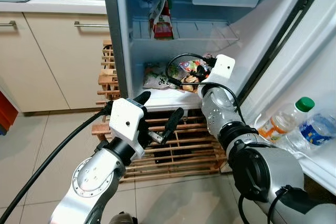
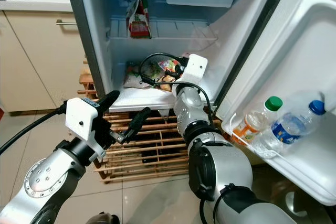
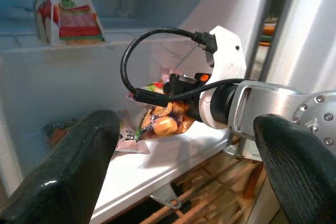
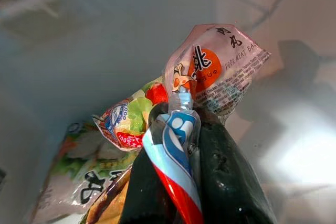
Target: Restocking fridge
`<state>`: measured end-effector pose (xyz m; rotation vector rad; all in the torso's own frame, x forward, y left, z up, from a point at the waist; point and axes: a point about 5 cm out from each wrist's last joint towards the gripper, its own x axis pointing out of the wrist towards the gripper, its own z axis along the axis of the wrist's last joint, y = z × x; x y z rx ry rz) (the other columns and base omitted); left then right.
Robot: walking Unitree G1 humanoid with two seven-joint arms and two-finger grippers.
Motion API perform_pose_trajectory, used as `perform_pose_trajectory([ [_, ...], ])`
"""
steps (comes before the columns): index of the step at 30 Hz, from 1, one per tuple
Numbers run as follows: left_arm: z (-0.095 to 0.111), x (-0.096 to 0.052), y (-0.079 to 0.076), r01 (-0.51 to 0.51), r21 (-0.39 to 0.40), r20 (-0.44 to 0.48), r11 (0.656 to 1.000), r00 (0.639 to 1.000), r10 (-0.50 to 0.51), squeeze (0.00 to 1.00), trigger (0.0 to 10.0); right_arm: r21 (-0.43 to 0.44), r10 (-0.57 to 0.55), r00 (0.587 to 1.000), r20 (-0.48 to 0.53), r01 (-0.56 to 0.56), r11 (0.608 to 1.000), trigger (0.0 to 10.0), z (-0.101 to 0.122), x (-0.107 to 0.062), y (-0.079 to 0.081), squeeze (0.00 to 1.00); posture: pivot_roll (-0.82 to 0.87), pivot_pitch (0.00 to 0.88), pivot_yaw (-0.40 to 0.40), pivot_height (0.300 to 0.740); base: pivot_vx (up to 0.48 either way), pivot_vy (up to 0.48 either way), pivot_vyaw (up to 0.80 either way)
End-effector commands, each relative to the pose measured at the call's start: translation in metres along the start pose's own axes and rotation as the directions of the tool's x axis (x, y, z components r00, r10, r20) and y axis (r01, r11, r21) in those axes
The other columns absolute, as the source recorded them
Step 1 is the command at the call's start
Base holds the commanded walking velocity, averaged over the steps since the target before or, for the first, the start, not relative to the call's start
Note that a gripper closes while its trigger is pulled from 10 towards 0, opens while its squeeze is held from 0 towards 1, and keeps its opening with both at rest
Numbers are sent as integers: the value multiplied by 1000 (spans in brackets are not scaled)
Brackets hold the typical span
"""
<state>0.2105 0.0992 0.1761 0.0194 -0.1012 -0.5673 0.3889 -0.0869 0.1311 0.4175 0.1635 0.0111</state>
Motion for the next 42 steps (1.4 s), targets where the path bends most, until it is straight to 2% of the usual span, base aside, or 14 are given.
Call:
perform_pose_trajectory([
  [1, 2, 0, -6, 12, 3, 14, 1000, 1000, -12, 0, 10000, 32, -18, 1000, 2, 18, 999, 0, 5, 2, -5, 0, 163, 84, -92, 740, 480, 0, 0],
  [6, 3, -1, -11, 27, -28, 16, 999, 1000, -27, 0, 10000, 68, -41, 999, -34, 44, 997, 0, -2, 0, -10, 0, 164, 92, -94, 740, 480, 0, 0],
  [13, 6, -1, -14, 40, -16, 24, 999, 999, -40, 0, 10000, 117, -63, 994, -86, 73, 990, 0, -11, -2, -13, 0, 173, 99, -91, 740, 410, 0, 0],
  [24, 10, -6, -17, 46, -6, 27, 999, 999, -46, 0, 10000, 167, -41, 985, -169, 69, 984, 0, -24, -5, -14, 0, 197, 133, -86, 740, 0, 0, 0],
  [29, 12, -13, -20, 46, -7, 17, 999, 999, -46, 0, 10000, 175, -2, 985, -175, 34, 984, 0, -24, -4, -7, 0, 221, 166, -80, 740, 0, 0, 0],
  [33, 14, -19, -24, 46, -11, 11, 999, 999, -46, 0, 10000, 122, 29, 987, -161, -9, 993, 0, -20, -3, -1, 0, 238, 193, -74, 740, 0, 0, 0],
  [34, 15, -20, -24, 44, -13, 9, 999, 999, -44, 0, 10000, 43, 59, 990, -131, -54, 998, 0, -16, -2, 2, 0, 246, 204, -71, 740, 0, 0, 0],
  [37, 17, -24, -25, 39, -14, 3, 999, 999, -39, 0, 10000, -95, 105, 989, -104, -115, 989, 0, -11, -1, 8, 0, 259, 224, -68, 740, 0, 0, 0],
  [41, 17, -32, -29, 32, -24, -19, 999, 999, -33, 0, 10000, -219, 121, 988, -92, -139, 966, 0, -5, 0, 12, 0, 269, 238, -67, 740, 0, 0, 0],
  [42, 17, -32, -29, 32, -24, -19, 999, 999, -33, 0, 10000, -219, 121, 988, -92, -139, 966, 0, -5, 0, 12, 0, 269, 238, -67, 740, 0, 0, 0],
])
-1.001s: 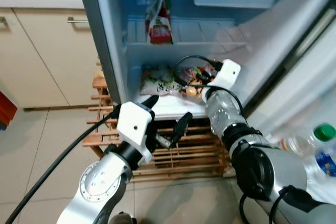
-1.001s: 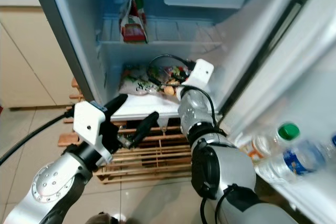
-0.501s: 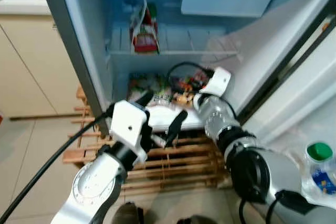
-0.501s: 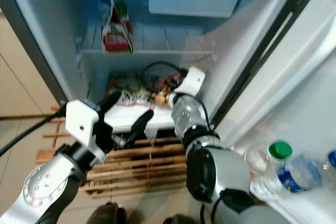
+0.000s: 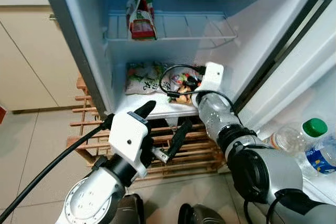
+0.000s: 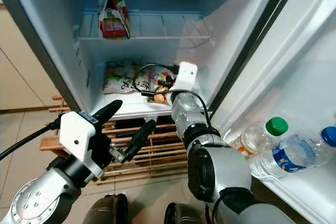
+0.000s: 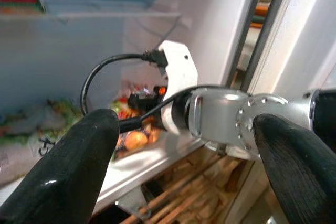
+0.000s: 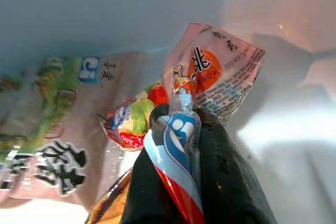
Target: Restocking fridge
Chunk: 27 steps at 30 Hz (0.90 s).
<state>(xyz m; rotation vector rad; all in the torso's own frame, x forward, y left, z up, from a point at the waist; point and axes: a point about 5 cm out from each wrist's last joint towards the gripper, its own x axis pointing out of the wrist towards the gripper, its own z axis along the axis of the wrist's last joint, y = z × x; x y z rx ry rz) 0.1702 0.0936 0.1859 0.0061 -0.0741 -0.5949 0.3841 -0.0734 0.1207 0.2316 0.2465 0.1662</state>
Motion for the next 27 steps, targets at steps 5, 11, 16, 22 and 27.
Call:
perform_pose_trajectory([
  [5, 3, -2, -10, 12, -17, -7, 1000, 1000, -13, 0, 10000, -172, 24, 999, 35, -18, 985, 10000, 15, 3, 5, 1000, 271, 254, -72, 740, 0, 0, 0],
  [11, 2, -3, -15, 11, -25, -15, 1000, 1000, -12, 0, 10000, -241, 12, 997, 72, 6, 971, 10000, 25, 4, 1, 1000, 275, 270, -84, 740, 0, 0, 0],
  [16, 2, -1, -18, 7, -20, -14, 1000, 1000, -7, 0, 10000, -184, -25, 992, 122, 48, 982, 10000, 38, 5, -5, 1000, 265, 268, -91, 740, 0, 0, 0],
  [22, 0, 2, -18, 13, -17, -17, 1000, 1000, -14, 0, 10000, -164, 13, 994, 108, 5, 986, 10000, 38, 5, -2, 1000, 255, 261, -94, 740, 0, 0, 0],
  [27, -4, 5, -18, 25, -30, -28, 999, 999, -25, 0, 10000, -162, 12, 994, 105, 5, 987, 10000, 38, 5, 0, 1000, 246, 240, -105, 740, 0, 0, 0],
])
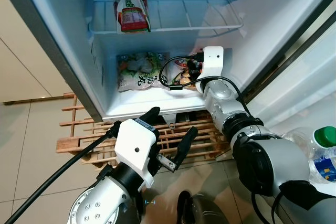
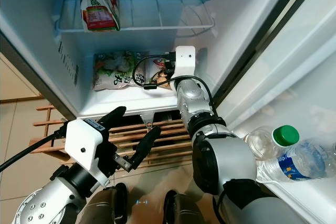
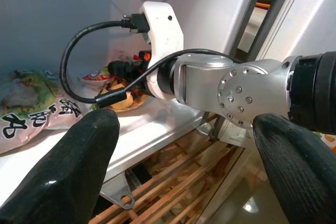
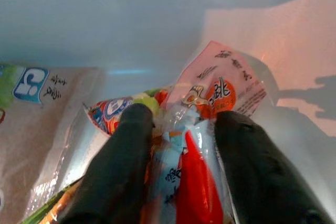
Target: Restocking fridge
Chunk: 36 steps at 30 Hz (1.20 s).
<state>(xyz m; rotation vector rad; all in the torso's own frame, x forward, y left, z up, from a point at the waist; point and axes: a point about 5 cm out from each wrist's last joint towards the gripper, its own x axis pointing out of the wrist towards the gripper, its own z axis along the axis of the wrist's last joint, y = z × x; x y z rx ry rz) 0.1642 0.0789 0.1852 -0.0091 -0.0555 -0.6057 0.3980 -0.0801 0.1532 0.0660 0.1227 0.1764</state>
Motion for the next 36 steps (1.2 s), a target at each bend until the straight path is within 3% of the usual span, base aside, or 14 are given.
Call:
perform_pose_trajectory([
  [1, -4, 3, -2, 14, -3, -14, 1000, 1000, -14, 0, 10000, 21, -2, 1000, -3, 2, 1000, 10000, 2, 1, -1, 1000, 246, 240, -105, 740, 0, 0, 0],
  [10, -12, 17, 9, 19, 37, -5, 999, 1000, -19, 0, 10000, 15, 20, 999, 41, -21, 1000, 10000, 14, 3, 3, 1000, 209, 134, -122, 740, 0, 0, 0],
  [13, -14, 27, 15, 30, 57, 14, 998, 999, -31, 0, 10000, 33, 15, 997, 71, -17, 999, 10000, 23, 4, 1, 1000, 197, 98, -126, 740, 0, 0, 0],
  [15, -16, 40, 24, 43, 77, 28, 996, 999, -45, 0, 10000, -22, -4, 995, 103, 6, 1000, 10000, 30, 5, -3, 1000, 161, 15, -114, 740, 0, 0, 0],
  [18, -19, 47, 29, 69, 102, 23, 992, 997, -71, 0, 10000, -24, -4, 994, 112, 7, 1000, 10000, 30, 5, -4, 1000, 141, 0, -109, 740, 0, 0, 0],
  [23, -21, 59, 38, 57, 123, 44, 991, 997, -63, 0, 10000, -3, 26, 988, 153, -26, 1000, 10000, 28, 2, -1, 1000, 110, 0, -110, 740, 0, 0, 0],
  [25, -26, 71, 45, 43, 111, 42, 993, 998, -48, 0, 10000, -9, 50, 984, 172, -49, 999, 10000, 19, -1, 2, 1000, 78, 0, -109, 740, 0, 0, 0],
  [28, -34, 77, 54, 17, 123, 21, 992, 1000, -20, 0, 10000, -16, 86, 978, 190, -85, 996, 10000, 5, -8, 4, 1000, 53, 0, -99, 740, 0, 0, 0],
  [31, -44, 64, 75, -62, 181, -20, 981, 998, 67, 0, 10000, -58, 117, 971, 210, -107, 993, 10000, -19, -22, 0, 1000, 16, 0, -72, 740, 0, 0, 0],
  [33, -50, 50, 90, -103, 166, -41, 981, 993, 111, 0, 10000, -80, 123, 969, 215, -108, 991, 10000, -31, -30, -6, 1000, -4, 0, -56, 740, 0, 0, 0],
  [34, -60, 27, 95, -89, 137, -85, 987, 991, 102, 0, 10000, -106, 99, 972, 211, -78, 991, 10000, -46, -43, -19, 1000, -9, 0, -52, 740, 0, 0, 0],
  [36, -62, 21, 95, -76, 121, -97, 990, 991, 88, 0, 10000, -111, 90, 975, 204, -68, 991, 10000, -51, -46, -23, 1000, -14, 0, -52, 740, 0, 0, 0],
])
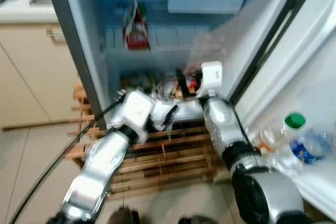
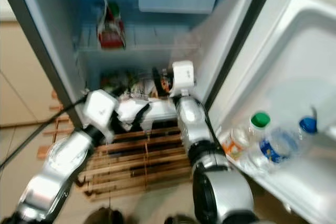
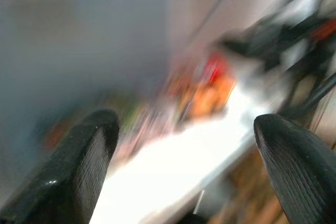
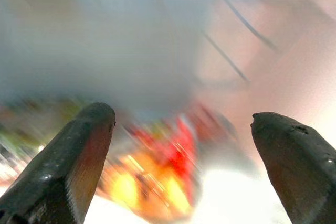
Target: Restocking fridge
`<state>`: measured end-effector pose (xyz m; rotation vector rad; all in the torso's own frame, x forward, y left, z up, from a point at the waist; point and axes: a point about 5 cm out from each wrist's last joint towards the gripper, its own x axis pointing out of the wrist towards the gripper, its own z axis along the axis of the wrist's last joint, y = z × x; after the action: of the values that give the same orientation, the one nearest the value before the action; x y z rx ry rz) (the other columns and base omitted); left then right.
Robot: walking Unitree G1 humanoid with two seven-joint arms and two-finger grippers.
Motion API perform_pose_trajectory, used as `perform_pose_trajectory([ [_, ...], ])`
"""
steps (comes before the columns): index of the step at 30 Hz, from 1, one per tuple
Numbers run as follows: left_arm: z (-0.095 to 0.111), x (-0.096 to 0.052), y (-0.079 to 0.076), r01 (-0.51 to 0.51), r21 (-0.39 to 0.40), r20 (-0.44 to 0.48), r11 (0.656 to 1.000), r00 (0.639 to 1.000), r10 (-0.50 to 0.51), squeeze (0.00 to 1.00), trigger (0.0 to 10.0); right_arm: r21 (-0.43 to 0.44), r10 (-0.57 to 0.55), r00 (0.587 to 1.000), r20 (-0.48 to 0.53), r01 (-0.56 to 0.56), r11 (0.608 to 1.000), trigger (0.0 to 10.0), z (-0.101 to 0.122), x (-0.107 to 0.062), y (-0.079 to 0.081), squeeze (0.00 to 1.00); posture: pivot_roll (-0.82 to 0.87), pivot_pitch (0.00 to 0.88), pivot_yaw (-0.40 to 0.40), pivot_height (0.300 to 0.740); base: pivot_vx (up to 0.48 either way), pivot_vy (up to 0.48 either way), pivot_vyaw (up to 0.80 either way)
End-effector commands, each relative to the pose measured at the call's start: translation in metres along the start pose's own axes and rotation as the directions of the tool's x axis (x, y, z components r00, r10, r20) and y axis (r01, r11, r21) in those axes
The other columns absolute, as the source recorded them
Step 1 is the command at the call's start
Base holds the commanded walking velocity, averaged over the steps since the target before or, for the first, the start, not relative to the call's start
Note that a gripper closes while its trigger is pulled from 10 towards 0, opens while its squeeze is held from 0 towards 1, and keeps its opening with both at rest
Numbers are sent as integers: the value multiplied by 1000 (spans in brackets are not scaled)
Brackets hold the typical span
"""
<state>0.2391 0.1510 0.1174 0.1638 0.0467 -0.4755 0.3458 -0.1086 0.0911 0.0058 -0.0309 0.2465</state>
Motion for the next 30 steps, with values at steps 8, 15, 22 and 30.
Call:
perform_pose_trajectory([
  [8, -3, -30, -7, 34, -163, 10, 986, 999, -33, 0, 10000, -127, -80, 996, 37, 84, 988, 10000, -16, -61, -40, 0, -2, 0, -70, 740, 0, 0, 0],
  [15, -3, -24, 5, -261, -176, 0, 949, 964, 266, 0, 10000, -178, -29, 999, 40, 36, 983, 10000, -20, -120, -38, 0, -36, 0, -68, 740, 0, 0, 0],
  [22, 12, 0, 12, -266, -75, 66, 961, 960, 271, 0, 10000, -176, -20, 999, 47, 28, 984, 10000, -11, -110, -29, 0, -69, 0, -32, 740, 0, 0, 0],
  [30, 11, 4, 12, -285, -77, 64, 955, 955, 290, 0, 10000, -122, -50, 999, 3, 50, 991, 10000, -15, -106, -32, 0, -62, 0, -38, 740, -33, 0, 0],
])
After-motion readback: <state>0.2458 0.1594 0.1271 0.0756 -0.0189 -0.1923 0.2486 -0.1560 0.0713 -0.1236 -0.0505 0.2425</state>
